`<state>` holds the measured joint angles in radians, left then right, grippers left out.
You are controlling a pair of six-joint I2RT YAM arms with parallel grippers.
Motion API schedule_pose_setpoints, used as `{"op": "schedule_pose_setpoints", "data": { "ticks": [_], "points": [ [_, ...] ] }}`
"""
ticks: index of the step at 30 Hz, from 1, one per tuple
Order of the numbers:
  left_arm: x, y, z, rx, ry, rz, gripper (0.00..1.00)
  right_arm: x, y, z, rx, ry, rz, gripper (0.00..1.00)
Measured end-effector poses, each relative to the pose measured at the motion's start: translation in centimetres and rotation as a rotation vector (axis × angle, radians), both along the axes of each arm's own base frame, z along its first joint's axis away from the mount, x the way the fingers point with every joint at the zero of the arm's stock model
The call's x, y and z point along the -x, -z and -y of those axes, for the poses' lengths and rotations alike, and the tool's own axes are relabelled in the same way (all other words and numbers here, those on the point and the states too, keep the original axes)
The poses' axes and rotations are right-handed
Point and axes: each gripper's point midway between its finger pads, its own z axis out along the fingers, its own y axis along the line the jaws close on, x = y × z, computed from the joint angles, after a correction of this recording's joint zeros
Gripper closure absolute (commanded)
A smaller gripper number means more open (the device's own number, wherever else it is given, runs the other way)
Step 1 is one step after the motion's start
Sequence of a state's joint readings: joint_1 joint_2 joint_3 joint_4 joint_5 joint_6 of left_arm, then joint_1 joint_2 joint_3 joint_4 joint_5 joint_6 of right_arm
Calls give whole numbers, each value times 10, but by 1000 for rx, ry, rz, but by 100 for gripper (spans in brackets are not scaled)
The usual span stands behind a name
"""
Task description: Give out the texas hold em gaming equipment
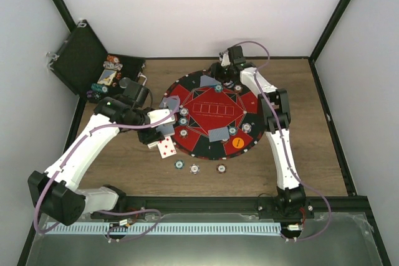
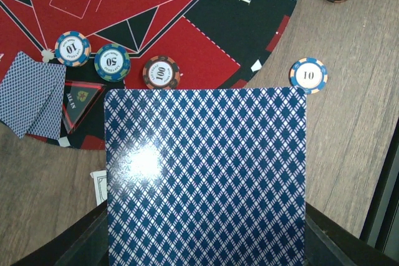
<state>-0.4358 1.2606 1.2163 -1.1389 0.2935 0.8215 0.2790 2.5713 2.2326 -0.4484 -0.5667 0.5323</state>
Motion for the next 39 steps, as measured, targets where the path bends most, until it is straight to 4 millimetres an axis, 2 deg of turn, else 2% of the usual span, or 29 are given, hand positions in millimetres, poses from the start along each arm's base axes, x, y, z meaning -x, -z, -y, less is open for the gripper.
{"op": "schedule_pose_setpoints", "data": {
  "ticks": [4,8,10,14,18,21,24,30,32,36,39],
  "points": [
    [0,0,0,0,0,-1,96,-4,-2,6,36,19,20,42],
    [-3,2,1,0,-2,-2,96,-3,-10,15,93,40,34,26],
    [-6,3,3,3,-3,3,96,-1,-25,19,110,50,55,18],
    [-11,6,5,4,-7,4,96,13,-82,28,116,62,133,9],
    [-17,12,7,-1,-7,-6,96,48,-139,36,87,56,202,7],
    [-21,14,9,0,-7,-4,96,83,-159,34,51,23,223,6],
    [-25,17,12,1,-7,-5,96,129,-149,28,13,-31,179,6],
    [-35,24,18,5,-7,-13,96,239,-89,-14,-112,-226,-29,9],
    [-37,24,18,8,-7,-7,96,266,-81,-26,-160,-283,-78,10],
    [-40,22,20,15,-8,5,96,304,-89,-51,-249,-382,-110,13],
    [-41,21,21,21,-9,8,96,316,-102,-68,-299,-438,-92,14]
  ]
}}
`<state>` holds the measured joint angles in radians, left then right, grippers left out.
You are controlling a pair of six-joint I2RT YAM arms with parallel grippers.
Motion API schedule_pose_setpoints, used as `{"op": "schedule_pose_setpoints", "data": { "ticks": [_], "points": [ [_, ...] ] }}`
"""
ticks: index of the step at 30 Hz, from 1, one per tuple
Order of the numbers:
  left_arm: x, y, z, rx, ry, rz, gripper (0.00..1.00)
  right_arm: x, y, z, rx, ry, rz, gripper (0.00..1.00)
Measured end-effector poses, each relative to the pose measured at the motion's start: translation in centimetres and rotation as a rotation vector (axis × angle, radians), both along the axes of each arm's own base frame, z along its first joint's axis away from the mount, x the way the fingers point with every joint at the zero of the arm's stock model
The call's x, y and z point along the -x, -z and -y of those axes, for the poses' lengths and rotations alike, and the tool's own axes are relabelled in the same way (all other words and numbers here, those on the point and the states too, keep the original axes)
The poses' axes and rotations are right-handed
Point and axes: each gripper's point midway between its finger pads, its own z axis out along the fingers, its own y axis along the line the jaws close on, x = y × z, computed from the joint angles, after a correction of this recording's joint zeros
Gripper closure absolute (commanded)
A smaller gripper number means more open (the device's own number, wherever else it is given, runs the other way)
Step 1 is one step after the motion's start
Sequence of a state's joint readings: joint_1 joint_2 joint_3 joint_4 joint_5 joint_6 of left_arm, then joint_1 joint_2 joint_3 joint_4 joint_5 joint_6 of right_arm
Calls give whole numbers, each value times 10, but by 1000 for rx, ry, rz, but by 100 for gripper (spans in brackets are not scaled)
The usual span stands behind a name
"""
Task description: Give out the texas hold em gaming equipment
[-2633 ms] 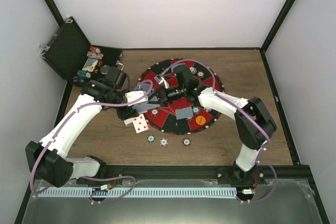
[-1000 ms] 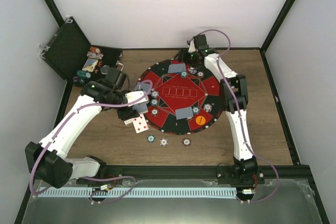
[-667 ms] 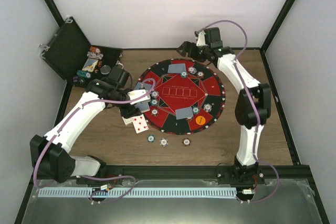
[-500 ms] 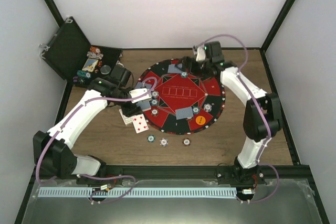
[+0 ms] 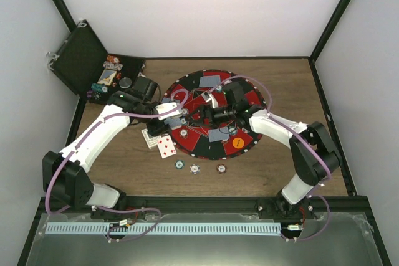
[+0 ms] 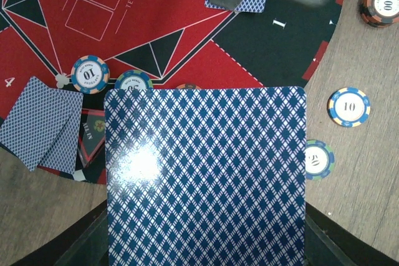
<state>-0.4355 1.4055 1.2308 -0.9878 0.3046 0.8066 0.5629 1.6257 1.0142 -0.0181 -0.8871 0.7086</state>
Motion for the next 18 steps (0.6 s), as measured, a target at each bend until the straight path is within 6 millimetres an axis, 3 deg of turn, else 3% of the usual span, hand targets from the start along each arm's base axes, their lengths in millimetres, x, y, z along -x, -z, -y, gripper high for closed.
{"op": "schedule_pose_setpoints", "data": {
  "ticks": [6,18],
  "points": [
    [0,0,0,4,0,-3,96,16,-15,-23,-71,-63,4,16],
    [2,-1,3,15,7,-9,96,27,-3,-60,-112,-142,-65,19]
  ]
}}
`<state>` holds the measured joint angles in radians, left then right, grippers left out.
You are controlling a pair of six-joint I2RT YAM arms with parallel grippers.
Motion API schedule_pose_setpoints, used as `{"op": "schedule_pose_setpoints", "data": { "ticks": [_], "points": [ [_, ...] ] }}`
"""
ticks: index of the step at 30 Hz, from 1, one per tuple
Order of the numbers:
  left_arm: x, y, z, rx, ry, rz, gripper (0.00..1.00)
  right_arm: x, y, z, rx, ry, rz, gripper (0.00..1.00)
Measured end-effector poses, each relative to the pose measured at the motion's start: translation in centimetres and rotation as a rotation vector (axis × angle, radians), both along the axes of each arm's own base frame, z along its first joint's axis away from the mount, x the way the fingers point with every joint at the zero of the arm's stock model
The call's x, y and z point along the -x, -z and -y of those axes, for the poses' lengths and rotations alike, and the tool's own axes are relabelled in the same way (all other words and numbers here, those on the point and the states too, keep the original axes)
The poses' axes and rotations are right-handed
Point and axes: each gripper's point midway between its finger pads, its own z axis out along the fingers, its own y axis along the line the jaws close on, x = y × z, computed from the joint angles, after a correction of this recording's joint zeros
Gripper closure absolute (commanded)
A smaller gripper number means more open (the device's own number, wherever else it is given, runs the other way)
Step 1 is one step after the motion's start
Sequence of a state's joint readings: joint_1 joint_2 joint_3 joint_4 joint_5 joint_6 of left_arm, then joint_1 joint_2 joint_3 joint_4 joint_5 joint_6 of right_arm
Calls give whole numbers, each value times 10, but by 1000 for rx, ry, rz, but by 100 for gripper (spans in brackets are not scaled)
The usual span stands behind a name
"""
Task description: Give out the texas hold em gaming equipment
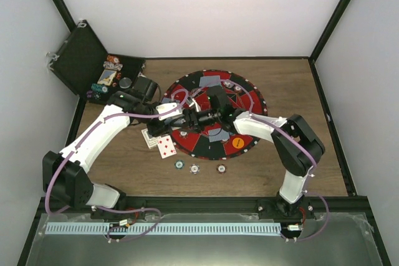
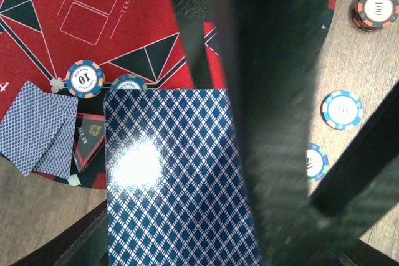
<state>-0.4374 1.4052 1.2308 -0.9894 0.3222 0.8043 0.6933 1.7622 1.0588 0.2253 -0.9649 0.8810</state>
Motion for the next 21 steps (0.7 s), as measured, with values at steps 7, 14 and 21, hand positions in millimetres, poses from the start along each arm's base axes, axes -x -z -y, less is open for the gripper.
{"op": "schedule_pose_setpoints", "data": {
  "ticks": [7,14,21],
  "points": [
    [1,-2,1,8,4,2,96,-9,4,-15,-14,-13,-18,26],
    [7,-5,-2,2,6,-1,96,-10,11,-17,-2,-20,-28,39],
    [10,-4,-1,-2,15,-8,96,-17,12,-8,3,-9,-21,49]
  ]
}}
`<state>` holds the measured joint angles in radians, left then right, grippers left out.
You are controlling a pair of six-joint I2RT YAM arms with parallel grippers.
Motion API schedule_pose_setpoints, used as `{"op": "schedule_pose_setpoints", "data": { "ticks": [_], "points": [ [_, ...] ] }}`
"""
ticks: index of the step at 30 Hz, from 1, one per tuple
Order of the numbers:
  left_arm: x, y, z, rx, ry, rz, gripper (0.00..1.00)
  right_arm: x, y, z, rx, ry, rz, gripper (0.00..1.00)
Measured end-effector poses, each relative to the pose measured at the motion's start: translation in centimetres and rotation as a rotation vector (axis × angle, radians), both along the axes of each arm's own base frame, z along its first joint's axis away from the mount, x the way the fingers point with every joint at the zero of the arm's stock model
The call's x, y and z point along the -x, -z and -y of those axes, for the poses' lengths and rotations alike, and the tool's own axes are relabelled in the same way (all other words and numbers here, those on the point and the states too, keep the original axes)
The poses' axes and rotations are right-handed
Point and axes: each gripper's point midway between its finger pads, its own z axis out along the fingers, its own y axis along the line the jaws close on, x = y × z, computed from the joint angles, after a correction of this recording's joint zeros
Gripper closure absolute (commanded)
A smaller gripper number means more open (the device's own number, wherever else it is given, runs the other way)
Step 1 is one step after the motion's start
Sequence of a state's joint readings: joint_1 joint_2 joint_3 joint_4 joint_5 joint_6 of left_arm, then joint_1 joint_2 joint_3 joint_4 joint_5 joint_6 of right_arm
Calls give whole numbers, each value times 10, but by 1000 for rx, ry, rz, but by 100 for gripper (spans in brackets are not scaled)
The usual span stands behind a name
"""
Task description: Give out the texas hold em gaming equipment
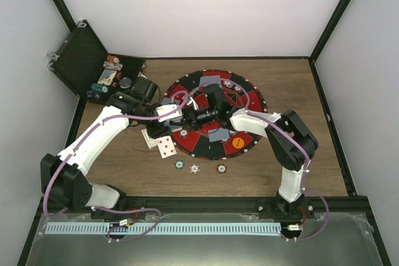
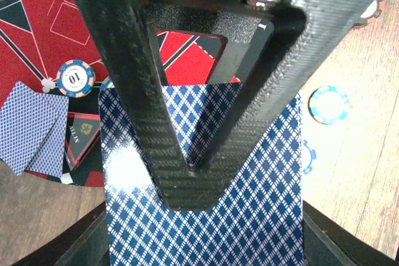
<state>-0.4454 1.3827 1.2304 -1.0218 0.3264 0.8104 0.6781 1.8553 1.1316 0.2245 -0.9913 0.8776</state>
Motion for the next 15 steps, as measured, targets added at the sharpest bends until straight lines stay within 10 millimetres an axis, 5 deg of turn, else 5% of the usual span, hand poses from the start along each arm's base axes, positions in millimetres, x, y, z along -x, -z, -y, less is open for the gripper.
{"op": "schedule_pose_setpoints", "data": {
  "ticks": [8,15],
  "points": [
    [1,0,1,4,4,-1,96,-3,-7,10,7,8,26,63],
    [2,1,-1,-6,1,-3,96,-5,-7,19,30,21,37,62]
  ]
}}
